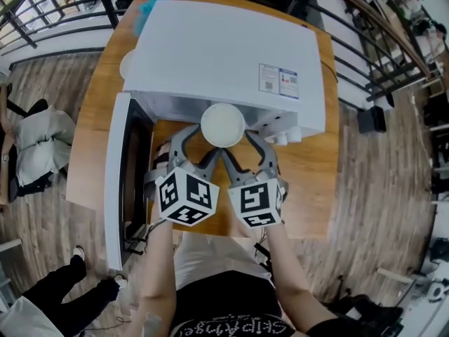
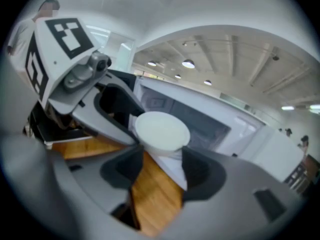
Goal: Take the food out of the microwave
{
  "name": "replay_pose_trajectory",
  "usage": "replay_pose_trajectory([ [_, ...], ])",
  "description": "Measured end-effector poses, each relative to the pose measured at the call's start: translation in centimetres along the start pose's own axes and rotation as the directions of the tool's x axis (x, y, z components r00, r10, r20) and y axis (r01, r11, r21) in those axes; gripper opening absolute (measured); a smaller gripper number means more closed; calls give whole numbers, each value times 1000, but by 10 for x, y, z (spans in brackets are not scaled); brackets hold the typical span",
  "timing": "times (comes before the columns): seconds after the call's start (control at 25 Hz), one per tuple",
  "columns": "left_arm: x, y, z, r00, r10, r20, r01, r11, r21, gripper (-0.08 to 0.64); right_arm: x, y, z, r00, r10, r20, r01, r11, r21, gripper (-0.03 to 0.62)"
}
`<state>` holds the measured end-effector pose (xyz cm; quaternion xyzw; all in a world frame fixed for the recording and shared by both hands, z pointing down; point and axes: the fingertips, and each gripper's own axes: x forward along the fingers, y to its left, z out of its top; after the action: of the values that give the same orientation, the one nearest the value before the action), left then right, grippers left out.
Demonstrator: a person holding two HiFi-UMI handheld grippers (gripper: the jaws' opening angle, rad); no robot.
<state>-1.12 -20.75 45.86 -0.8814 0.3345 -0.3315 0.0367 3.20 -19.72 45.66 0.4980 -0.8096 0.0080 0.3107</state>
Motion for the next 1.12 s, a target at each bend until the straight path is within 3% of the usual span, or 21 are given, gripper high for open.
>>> replay_pose_trajectory([
  [0.48, -32, -40, -5, 999, 36, 19, -36, 999, -16, 288, -42, 23, -15, 999, 34, 25, -33, 999, -19, 259],
  [1.12, -38, -82, -34, 998, 55, -22, -55, 998, -16, 288, -57, 50, -56, 997, 83, -9, -83, 996, -16, 259],
])
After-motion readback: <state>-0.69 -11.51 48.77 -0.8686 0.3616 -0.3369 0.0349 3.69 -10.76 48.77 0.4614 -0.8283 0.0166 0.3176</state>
